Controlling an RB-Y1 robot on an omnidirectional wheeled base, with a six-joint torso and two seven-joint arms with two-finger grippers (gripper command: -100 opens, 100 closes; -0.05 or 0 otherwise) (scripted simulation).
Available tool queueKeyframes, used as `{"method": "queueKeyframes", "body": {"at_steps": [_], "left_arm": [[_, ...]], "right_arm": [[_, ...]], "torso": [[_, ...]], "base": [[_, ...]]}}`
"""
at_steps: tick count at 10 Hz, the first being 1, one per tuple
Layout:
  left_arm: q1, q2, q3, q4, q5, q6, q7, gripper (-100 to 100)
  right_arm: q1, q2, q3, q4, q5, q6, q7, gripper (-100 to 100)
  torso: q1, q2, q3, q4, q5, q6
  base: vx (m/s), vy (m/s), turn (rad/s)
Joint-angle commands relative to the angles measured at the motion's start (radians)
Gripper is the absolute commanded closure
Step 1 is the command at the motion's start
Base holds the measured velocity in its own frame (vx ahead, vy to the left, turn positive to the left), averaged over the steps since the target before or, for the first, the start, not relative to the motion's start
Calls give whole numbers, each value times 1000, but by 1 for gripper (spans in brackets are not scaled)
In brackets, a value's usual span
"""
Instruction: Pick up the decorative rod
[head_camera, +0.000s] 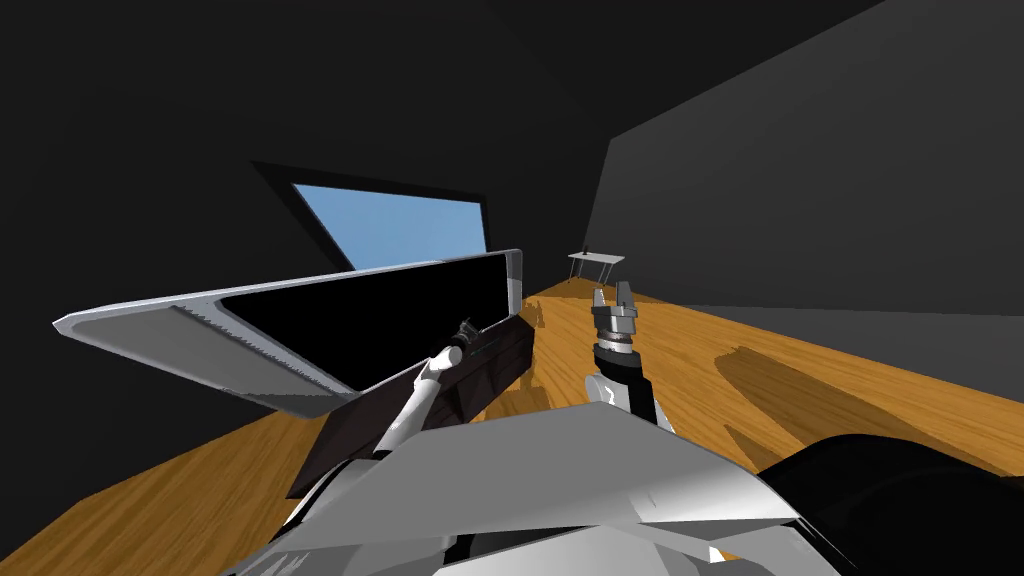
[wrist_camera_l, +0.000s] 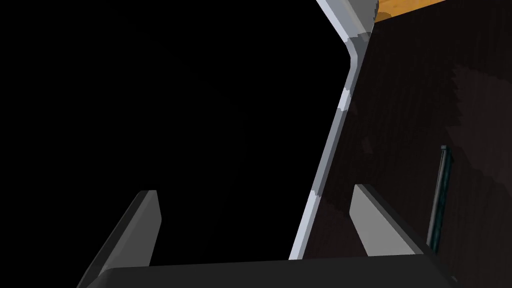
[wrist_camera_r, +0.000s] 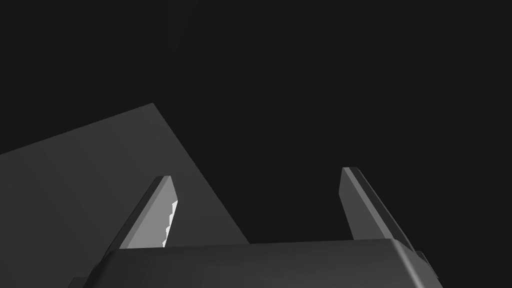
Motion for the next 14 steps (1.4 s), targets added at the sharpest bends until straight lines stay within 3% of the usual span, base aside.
{"method": "queueKeyframes", "body": {"at_steps": [1,2,7,12,14], "left_arm": [[-18,5,-3,50,21,12,6,-100],[-47,13,6,90,50,48,20,-100],[-74,22,17,203,78,82,32,-100],[-141,50,52,365,150,173,62,-100],[-141,50,52,401,150,173,62,-100]], "right_arm": [[0,0,0,0,0,0,0,0],[0,0,0,0,0,0,0,0],[0,0,0,0,0,0,0,0],[0,0,0,0,0,0,0,0],[0,0,0,0,0,0,0,0]], "torso": [[0,0,0,0,0,0],[1,0,0,0,0,-1],[1,0,0,0,0,-2],[2,0,0,0,1,-2],[1,0,0,0,0,-2]], "base": [[-12,84,-184],[-15,104,-232],[-11,63,-139],[-23,88,-260],[-23,67,-71]]}}
